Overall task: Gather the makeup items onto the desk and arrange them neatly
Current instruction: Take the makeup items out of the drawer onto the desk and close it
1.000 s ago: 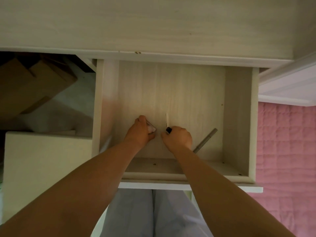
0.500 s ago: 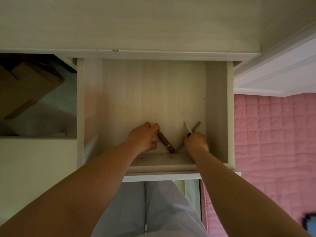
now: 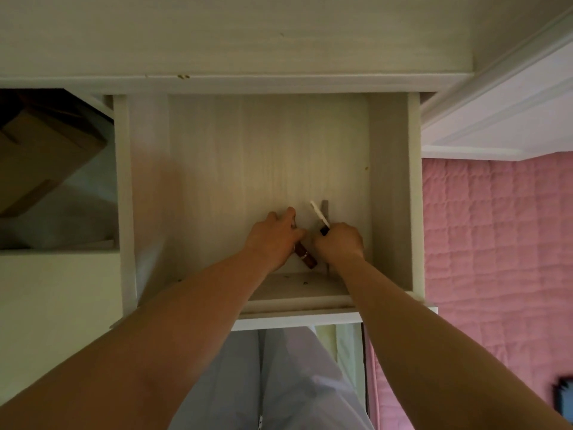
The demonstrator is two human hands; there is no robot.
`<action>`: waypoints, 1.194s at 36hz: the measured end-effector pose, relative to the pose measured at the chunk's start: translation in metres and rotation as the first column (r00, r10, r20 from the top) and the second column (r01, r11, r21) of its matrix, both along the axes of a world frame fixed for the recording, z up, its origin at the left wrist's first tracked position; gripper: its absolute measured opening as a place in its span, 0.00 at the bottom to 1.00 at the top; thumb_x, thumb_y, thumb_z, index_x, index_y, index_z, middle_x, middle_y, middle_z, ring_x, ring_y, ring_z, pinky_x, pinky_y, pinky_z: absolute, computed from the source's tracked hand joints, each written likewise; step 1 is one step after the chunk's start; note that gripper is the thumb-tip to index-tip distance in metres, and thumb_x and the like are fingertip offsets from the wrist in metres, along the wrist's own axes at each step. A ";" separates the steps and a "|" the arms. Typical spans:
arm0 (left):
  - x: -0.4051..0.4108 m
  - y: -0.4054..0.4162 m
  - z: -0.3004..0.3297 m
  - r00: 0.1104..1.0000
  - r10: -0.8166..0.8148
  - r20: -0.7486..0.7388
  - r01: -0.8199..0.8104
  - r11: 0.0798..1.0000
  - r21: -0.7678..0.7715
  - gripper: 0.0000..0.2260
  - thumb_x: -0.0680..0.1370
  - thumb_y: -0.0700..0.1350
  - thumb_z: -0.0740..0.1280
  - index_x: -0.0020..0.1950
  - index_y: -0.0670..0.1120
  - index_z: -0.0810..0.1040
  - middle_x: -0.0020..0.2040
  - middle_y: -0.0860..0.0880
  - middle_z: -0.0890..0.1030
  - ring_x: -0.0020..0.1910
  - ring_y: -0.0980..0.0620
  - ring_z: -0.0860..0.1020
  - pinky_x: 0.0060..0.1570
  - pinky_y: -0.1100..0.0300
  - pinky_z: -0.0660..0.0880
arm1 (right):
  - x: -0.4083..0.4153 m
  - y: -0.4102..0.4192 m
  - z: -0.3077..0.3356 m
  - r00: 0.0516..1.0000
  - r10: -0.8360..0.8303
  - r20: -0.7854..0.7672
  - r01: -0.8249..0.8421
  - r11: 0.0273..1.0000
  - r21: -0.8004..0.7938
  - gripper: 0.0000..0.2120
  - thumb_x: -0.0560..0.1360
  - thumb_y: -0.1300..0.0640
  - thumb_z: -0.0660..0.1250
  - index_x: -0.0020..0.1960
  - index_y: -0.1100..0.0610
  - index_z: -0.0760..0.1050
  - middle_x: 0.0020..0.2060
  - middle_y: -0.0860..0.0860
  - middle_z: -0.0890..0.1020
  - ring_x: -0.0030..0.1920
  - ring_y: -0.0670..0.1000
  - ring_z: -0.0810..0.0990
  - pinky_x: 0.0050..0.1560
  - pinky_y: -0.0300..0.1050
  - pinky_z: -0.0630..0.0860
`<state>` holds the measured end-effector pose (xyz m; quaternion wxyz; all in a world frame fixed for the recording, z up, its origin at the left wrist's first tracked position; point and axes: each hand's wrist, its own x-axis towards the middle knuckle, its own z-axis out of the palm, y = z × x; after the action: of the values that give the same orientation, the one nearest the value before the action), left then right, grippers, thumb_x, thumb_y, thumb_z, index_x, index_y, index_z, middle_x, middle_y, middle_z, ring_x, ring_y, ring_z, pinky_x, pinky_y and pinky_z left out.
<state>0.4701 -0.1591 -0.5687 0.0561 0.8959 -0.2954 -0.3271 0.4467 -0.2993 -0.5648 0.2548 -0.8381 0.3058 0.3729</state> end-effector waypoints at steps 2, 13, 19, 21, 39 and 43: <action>0.000 0.002 -0.002 0.998 0.070 -0.010 -0.070 0.998 -0.002 0.12 0.77 0.49 0.65 0.60 0.51 0.72 0.62 0.46 0.65 0.54 0.44 0.70 0.38 0.56 0.67 | -0.001 0.001 0.000 0.998 -0.043 0.042 0.040 0.996 0.083 0.12 0.77 0.56 0.60 0.55 0.61 0.75 0.45 0.57 0.78 0.40 0.53 0.74 0.32 0.39 0.68; -0.001 0.014 -0.017 0.888 0.456 -0.053 -0.459 0.880 -0.120 0.22 0.73 0.54 0.69 0.64 0.50 0.71 0.60 0.45 0.67 0.54 0.46 0.73 0.45 0.53 0.76 | 0.006 0.013 -0.007 0.975 0.210 0.075 -0.218 0.969 0.116 0.16 0.71 0.53 0.69 0.57 0.58 0.76 0.53 0.56 0.78 0.50 0.55 0.79 0.47 0.45 0.76; 0.007 0.027 -0.013 0.777 0.597 -0.202 -0.619 0.783 -0.068 0.22 0.72 0.48 0.71 0.63 0.49 0.69 0.59 0.44 0.69 0.51 0.44 0.76 0.47 0.55 0.74 | 0.013 0.019 0.001 0.986 0.168 0.010 -0.168 0.981 0.093 0.15 0.69 0.51 0.70 0.50 0.58 0.73 0.42 0.52 0.76 0.42 0.52 0.76 0.37 0.41 0.71; 0.010 0.031 -0.006 0.760 0.600 -0.249 -0.630 0.775 -0.056 0.21 0.70 0.47 0.71 0.61 0.49 0.69 0.57 0.45 0.70 0.50 0.44 0.75 0.47 0.56 0.72 | 0.014 0.022 0.009 0.995 0.097 0.014 -0.098 0.985 0.140 0.13 0.69 0.50 0.69 0.49 0.55 0.71 0.41 0.50 0.75 0.41 0.51 0.75 0.36 0.41 0.70; 0.077 0.078 0.149 0.505 0.801 -0.321 -0.839 0.369 -0.400 0.36 0.65 0.54 0.77 0.67 0.48 0.64 0.54 0.48 0.76 0.50 0.48 0.79 0.49 0.52 0.78 | 0.090 0.074 0.166 0.862 -0.314 0.399 0.091 0.869 0.486 0.12 0.74 0.47 0.68 0.41 0.56 0.73 0.30 0.50 0.77 0.27 0.48 0.73 0.27 0.38 0.70; 0.116 0.098 0.175 0.424 0.861 -0.283 -0.843 0.261 -0.470 0.35 0.65 0.54 0.77 0.65 0.46 0.66 0.54 0.49 0.76 0.50 0.49 0.78 0.51 0.51 0.78 | 0.139 0.093 0.188 0.844 -0.301 0.445 0.049 0.868 0.494 0.13 0.73 0.45 0.68 0.41 0.55 0.74 0.29 0.49 0.76 0.26 0.48 0.73 0.29 0.39 0.70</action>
<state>0.5866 -0.0614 -0.3933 0.4717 0.8586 0.1519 -0.1314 0.5853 -0.2064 -0.3770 0.5528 -0.7879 0.2072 0.1752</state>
